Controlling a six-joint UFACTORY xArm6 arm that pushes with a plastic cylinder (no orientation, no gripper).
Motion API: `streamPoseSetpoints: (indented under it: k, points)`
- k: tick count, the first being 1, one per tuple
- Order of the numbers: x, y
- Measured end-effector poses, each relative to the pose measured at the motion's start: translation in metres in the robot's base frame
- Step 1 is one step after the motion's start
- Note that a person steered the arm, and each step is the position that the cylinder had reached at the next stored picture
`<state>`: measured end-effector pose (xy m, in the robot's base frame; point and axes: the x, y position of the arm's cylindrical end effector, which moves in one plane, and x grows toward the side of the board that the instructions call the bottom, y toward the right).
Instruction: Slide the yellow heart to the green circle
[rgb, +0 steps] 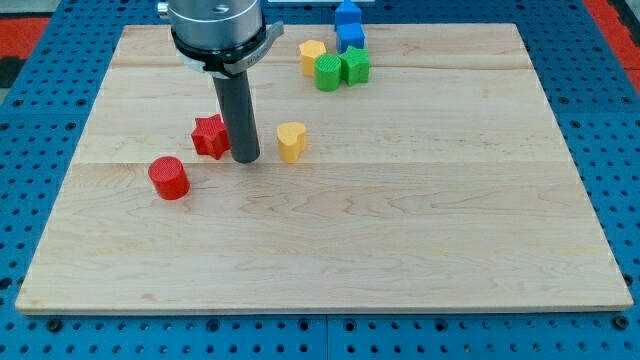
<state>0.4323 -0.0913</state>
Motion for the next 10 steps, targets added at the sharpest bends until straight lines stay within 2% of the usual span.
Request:
streamPoseSetpoints:
  k: [3,5,10]
  points:
    - [0.005,-0.001]
    - [0.005,0.059]
    - [-0.095,0.103]
